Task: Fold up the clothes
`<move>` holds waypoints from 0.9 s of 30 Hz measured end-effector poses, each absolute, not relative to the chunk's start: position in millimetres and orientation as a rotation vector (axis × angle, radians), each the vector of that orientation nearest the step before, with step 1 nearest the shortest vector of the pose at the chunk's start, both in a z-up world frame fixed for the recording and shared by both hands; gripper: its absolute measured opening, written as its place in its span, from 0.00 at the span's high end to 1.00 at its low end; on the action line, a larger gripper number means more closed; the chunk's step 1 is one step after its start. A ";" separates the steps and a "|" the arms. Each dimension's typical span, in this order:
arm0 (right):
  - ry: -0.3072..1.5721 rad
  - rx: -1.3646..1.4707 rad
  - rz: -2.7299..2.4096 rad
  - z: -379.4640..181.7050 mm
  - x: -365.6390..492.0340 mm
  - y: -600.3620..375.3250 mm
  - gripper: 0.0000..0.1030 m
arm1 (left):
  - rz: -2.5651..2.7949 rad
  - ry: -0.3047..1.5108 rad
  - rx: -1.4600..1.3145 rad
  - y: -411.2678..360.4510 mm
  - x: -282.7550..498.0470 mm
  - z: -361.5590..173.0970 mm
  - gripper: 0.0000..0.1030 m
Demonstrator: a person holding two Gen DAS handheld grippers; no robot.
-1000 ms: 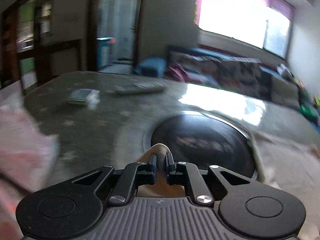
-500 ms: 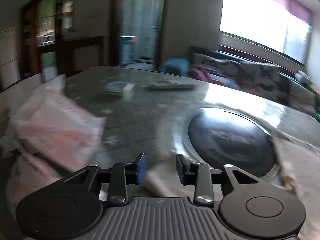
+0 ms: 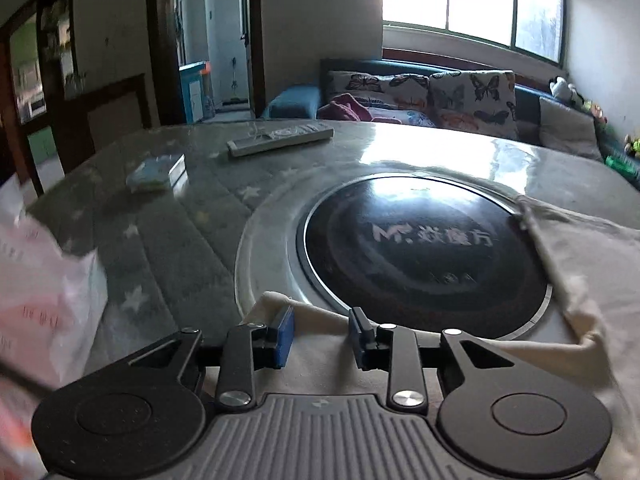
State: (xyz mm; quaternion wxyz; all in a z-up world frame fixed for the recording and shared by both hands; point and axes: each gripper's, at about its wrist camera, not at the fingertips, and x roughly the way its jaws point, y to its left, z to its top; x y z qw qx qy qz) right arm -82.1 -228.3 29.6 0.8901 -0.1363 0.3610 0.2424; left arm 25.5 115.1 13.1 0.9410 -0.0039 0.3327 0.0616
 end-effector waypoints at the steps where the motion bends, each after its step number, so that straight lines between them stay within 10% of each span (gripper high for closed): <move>1: 0.750 -0.282 0.502 29.6 -81.9 -228.2 0.44 | 0.127 0.678 0.001 115.0 30.7 12.0 0.69; 27: 0.701 -0.211 0.475 40.5 -102.2 -240.2 0.41 | -0.283 0.633 -0.043 -3.7 -31.7 46.3 0.41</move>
